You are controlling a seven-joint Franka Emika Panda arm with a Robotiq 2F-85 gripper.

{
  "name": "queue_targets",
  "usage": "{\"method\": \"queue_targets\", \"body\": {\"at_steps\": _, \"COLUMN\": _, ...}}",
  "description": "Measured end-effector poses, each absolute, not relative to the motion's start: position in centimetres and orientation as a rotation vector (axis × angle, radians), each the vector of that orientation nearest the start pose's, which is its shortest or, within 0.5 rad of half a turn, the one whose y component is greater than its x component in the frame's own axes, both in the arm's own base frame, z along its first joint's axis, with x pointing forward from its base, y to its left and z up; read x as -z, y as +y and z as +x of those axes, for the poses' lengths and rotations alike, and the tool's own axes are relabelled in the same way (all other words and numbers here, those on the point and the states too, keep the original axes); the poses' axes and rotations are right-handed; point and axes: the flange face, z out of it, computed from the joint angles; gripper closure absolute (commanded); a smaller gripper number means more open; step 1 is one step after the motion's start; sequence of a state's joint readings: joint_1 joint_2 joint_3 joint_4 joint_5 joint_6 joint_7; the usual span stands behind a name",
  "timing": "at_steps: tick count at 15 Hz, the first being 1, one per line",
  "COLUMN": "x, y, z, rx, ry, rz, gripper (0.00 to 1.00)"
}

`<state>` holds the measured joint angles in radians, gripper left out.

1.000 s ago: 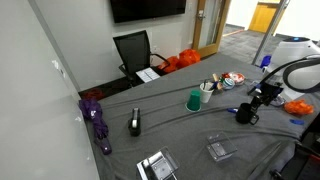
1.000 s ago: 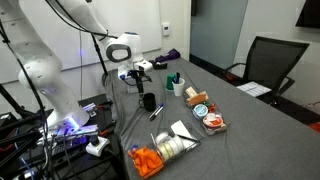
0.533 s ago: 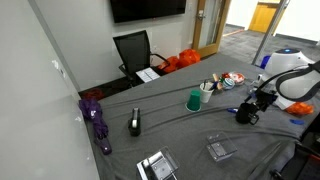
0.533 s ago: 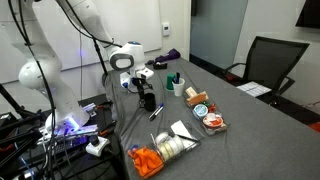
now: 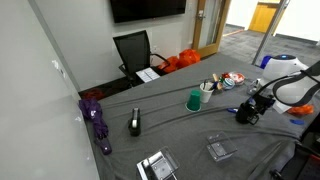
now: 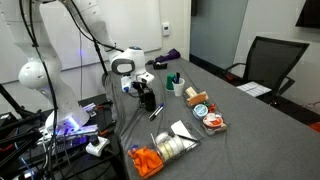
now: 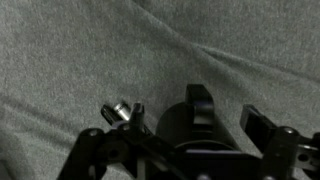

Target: Move the black mug to the left.

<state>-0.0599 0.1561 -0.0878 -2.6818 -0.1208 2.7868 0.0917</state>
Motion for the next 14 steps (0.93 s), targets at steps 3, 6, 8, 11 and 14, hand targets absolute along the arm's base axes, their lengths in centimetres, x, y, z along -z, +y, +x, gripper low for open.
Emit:
{"method": "queue_targets", "body": {"at_steps": 3, "x": -17.47, "y": -5.38, "z": 40.24, "rx": -0.071, "ry": 0.189, "rz": -3.186, "gripper": 0.00}}
{"method": "queue_targets", "body": {"at_steps": 6, "x": -17.25, "y": -5.29, "z": 40.33, "rx": -0.032, "ry": 0.179, "rz": -3.186, "gripper": 0.00}}
{"method": "queue_targets", "body": {"at_steps": 8, "x": -17.14, "y": -5.30, "z": 40.35, "rx": -0.024, "ry": 0.179, "rz": -3.186, "gripper": 0.00}}
{"method": "queue_targets", "body": {"at_steps": 11, "x": -17.14, "y": -5.31, "z": 40.37, "rx": -0.021, "ry": 0.179, "rz": -3.186, "gripper": 0.00}}
{"method": "queue_targets", "body": {"at_steps": 14, "x": -17.23, "y": -5.31, "z": 40.47, "rx": -0.002, "ry": 0.171, "rz": -3.186, "gripper": 0.00}}
